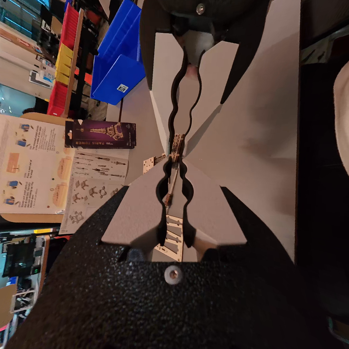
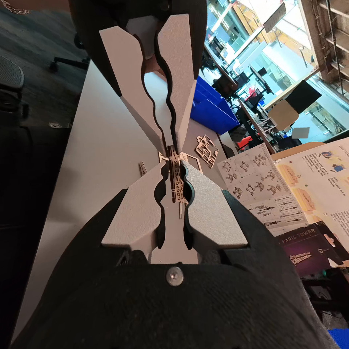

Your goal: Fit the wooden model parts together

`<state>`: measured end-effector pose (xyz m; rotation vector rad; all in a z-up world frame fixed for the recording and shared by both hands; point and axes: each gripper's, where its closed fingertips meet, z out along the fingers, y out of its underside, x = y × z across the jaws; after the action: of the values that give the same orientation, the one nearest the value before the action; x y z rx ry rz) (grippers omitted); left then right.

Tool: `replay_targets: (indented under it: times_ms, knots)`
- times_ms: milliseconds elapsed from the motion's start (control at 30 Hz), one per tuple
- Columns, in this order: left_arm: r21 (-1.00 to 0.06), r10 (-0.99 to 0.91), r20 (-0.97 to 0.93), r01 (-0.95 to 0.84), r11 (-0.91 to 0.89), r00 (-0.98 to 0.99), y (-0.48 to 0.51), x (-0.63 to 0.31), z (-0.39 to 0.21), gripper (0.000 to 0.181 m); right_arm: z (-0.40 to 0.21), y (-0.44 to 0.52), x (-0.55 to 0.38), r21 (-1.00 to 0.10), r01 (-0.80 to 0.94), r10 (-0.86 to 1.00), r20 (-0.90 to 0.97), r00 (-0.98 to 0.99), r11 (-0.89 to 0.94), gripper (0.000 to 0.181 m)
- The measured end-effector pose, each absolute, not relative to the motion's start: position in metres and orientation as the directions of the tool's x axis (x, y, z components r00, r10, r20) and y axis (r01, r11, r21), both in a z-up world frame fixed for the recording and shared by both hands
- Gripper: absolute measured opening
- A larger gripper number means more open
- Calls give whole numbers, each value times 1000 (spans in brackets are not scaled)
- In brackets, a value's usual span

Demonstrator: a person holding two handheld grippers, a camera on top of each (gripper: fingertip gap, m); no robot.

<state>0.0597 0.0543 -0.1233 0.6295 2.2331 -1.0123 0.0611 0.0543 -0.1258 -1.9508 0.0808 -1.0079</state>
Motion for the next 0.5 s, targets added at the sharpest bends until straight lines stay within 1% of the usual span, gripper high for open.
replay_targets:
  times_ms: [167,300,433,500]
  knots:
    - [-483,178,-694,635,603,-697,53,60,-125,5,-128,53,62,-744,301,-418,608,675,-597,8]
    - [-453,178,-713,640,620,-678,51,64,-126,5,-130,52,67,-713,285,-426,639,641,-641,8]
    - [-481,173,-694,628,612,-699,52,63,-123,5,-126,53,66,-729,281,-441,626,643,-624,7]
    - [-476,177,-697,633,610,-695,52,62,-123,5,-127,53,66,-725,281,-431,625,651,-629,7]
